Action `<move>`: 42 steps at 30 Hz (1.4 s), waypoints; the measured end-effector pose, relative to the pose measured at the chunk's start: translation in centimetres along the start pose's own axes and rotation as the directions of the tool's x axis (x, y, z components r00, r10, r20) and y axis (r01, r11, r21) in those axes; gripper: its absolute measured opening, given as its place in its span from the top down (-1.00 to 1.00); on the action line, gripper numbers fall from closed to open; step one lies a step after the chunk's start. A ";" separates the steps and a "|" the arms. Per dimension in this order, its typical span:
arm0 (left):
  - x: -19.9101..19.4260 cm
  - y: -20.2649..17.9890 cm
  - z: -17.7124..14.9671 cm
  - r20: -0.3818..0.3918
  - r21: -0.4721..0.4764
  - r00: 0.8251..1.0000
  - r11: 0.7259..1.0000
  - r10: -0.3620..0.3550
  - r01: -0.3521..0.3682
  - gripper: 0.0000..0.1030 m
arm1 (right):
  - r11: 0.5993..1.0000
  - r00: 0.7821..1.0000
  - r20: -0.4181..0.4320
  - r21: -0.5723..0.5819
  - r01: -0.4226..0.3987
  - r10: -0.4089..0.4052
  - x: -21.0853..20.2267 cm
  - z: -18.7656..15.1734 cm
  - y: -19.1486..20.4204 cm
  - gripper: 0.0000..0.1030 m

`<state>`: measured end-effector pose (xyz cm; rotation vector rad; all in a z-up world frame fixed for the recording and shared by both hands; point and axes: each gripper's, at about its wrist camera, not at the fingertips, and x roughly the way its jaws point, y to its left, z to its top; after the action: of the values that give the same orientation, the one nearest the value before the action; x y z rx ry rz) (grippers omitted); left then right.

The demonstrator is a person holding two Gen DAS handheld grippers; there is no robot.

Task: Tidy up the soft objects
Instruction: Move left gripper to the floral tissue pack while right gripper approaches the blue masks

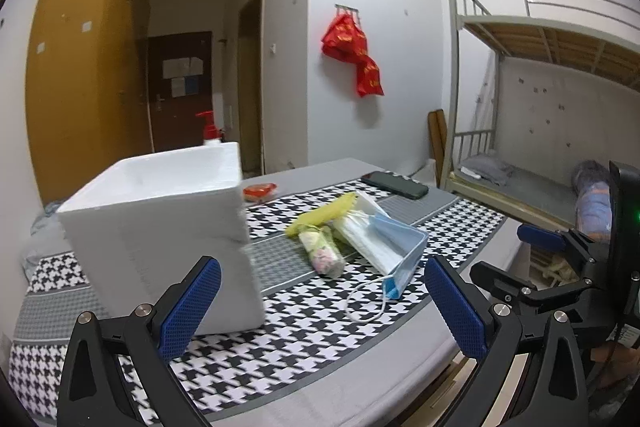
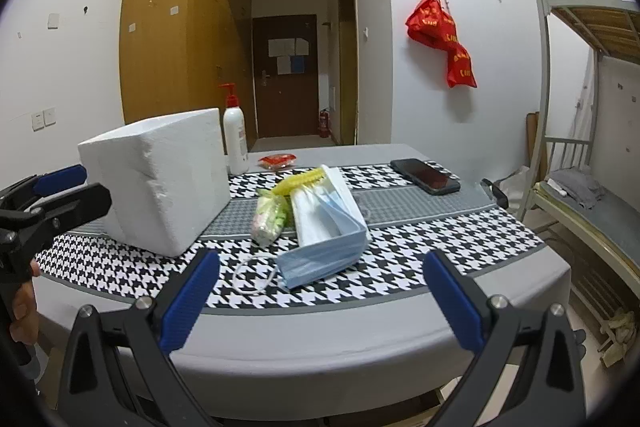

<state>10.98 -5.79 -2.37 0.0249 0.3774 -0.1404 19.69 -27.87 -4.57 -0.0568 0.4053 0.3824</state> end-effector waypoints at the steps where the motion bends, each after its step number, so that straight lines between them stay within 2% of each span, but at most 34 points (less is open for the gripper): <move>1: 0.4 -0.2 0.0 -0.003 0.004 1.000 1.000 0.002 -0.002 -0.98 | 1.000 1.000 -0.002 0.001 -0.001 0.001 0.1 -0.1 -0.1 -0.99; 13: 5.6 -1.7 0.7 -0.088 0.022 0.996 1.000 0.001 0.001 -0.98 | 0.997 0.999 -0.039 0.076 0.027 -0.024 2.9 -0.7 -3.7 -0.99; 33: 12.5 0.5 2.2 -0.172 0.025 0.984 0.998 0.054 -0.051 -0.98 | 0.998 0.996 -0.088 0.070 0.008 -0.002 7.0 0.3 -5.1 -0.99; 42: 15.7 -0.5 2.8 -0.244 0.011 0.969 0.999 0.046 -0.044 -0.98 | 0.997 0.993 -0.122 0.076 0.016 -0.007 9.1 1.3 -6.0 -0.99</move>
<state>26.37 -8.51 -5.52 0.0563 0.6219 -0.0933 30.12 -30.08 -7.11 -0.0069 0.5394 0.3529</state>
